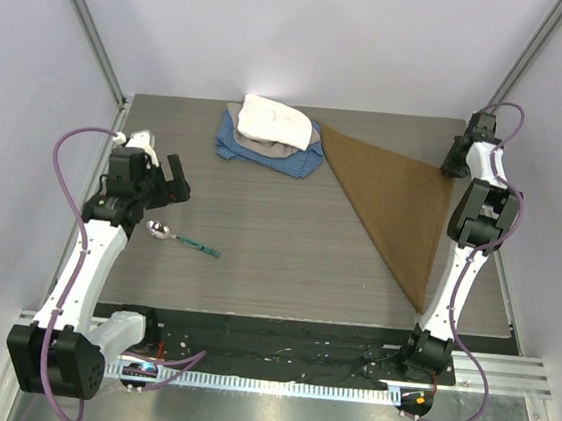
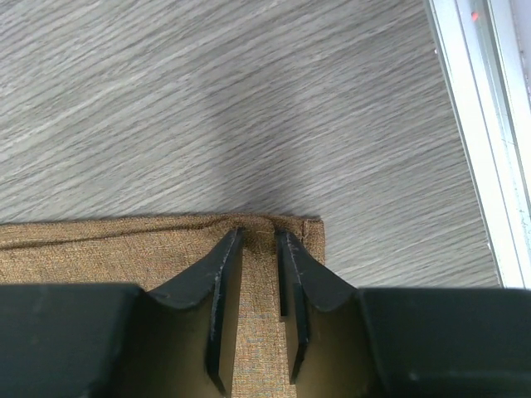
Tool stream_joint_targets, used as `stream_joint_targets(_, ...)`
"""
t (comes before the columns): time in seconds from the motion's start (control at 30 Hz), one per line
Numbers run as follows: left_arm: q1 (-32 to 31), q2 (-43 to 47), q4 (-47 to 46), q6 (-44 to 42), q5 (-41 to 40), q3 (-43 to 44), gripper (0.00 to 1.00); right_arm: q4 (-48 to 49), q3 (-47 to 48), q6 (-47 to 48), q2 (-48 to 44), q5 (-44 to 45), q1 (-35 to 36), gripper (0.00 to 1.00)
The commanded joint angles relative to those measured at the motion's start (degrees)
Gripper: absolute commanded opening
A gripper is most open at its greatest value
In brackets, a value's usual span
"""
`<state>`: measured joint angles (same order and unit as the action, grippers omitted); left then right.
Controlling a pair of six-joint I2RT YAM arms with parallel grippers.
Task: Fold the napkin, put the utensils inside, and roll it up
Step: Fold the napkin
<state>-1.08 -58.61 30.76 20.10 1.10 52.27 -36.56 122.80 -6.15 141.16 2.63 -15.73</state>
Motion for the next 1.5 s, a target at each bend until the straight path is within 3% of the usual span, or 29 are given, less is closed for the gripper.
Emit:
stream_joint_targets(0.0, 0.3, 0.2, -0.6, -1.1, -0.8, 2.1, 1.0, 0.6, 1.8, 0.6, 0.4, 0.4, -0.1, 0.28)
stream_joint_targets(0.77, 0.3, 1.7, -1.0, -1.2, -0.6, 1.8, 1.0, 1.9, -0.4, 0.6, -5.5, 1.5, 0.0, 0.03)
stream_joint_targets(1.47, 0.3, 3.0, -1.1, -0.9, 0.1, 1.4, 1.0, 2.1, -5.0, 1.8, -9.2, 6.5, -0.8, 0.02)
